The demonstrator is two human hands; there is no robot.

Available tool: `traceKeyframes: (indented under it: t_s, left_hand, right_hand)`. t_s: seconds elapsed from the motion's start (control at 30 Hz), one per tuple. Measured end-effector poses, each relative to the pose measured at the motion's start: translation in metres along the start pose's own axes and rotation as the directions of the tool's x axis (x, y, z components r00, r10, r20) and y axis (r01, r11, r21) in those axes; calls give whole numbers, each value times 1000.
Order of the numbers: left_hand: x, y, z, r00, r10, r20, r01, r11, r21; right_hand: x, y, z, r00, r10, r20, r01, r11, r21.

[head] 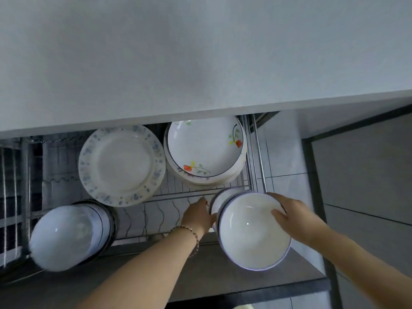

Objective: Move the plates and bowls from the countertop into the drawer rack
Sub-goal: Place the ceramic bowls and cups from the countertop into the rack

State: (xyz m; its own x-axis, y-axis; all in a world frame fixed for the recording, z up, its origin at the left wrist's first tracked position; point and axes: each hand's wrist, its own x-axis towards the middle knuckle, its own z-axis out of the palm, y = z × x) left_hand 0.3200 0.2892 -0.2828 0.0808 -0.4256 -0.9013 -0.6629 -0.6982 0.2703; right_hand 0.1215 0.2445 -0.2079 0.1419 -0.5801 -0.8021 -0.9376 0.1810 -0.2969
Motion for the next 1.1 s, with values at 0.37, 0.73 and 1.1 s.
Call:
traceKeyframes:
  t_s: [0.37, 0.73, 1.1]
  left_hand:
    - [29, -17, 14, 997, 41, 59, -42, 999, 5]
    - [22, -37, 17, 976, 162, 147, -111, 946, -306]
    - [7, -14, -3, 926, 35, 376, 271, 631, -726]
  right_hand:
    - [26, 7, 15, 986, -160, 39, 164, 972, -167]
    - [46, -16, 17, 980, -195, 41, 198, 918, -343]
    - [62, -45, 22, 993, -93, 73, 118, 843, -526]
